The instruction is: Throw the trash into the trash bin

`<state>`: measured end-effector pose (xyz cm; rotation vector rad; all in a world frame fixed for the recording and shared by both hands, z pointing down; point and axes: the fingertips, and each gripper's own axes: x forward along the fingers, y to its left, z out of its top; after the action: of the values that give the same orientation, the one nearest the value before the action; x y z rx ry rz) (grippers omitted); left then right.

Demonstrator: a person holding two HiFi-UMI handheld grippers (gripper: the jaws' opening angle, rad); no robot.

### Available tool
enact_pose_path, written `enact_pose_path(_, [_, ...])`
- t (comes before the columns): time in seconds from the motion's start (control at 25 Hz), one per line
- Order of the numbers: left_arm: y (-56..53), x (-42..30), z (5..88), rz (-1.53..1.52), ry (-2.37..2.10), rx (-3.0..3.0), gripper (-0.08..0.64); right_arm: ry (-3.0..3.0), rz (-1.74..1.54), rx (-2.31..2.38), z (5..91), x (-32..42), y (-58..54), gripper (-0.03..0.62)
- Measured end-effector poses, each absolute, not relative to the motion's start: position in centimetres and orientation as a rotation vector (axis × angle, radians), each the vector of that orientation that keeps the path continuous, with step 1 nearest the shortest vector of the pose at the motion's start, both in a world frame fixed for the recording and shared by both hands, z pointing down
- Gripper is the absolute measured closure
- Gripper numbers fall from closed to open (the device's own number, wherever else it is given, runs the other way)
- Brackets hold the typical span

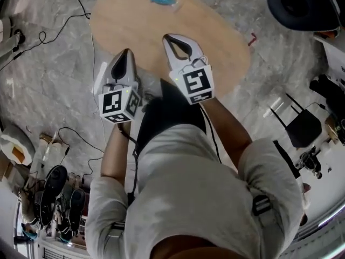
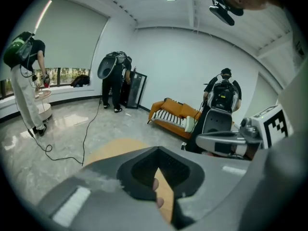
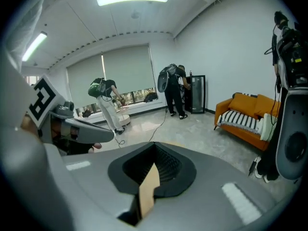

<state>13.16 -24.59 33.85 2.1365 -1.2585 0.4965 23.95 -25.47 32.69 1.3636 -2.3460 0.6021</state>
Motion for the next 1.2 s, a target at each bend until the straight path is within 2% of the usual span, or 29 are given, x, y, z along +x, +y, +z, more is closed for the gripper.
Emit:
enact_pose_path(0.56, [-26.9,14.8,44.8,0.568,-1.241,2.035,0.541,-2.133,0.601,1.272,47.5,28.5,-28.7,0.584])
enact_pose_path(0.88, [-27.6,18.2,50.8,0.608,-1.122,2.039,0.541,-2.024,0.679,1.281,55.3,30.8,-30.3,0.584])
enact_pose_path(1.2, [-27.1,18.2,54.6,0.637,-1.070,2.017,0.541,-1.949,0.512,1.168,60.7,30.7,-32.4,0.583])
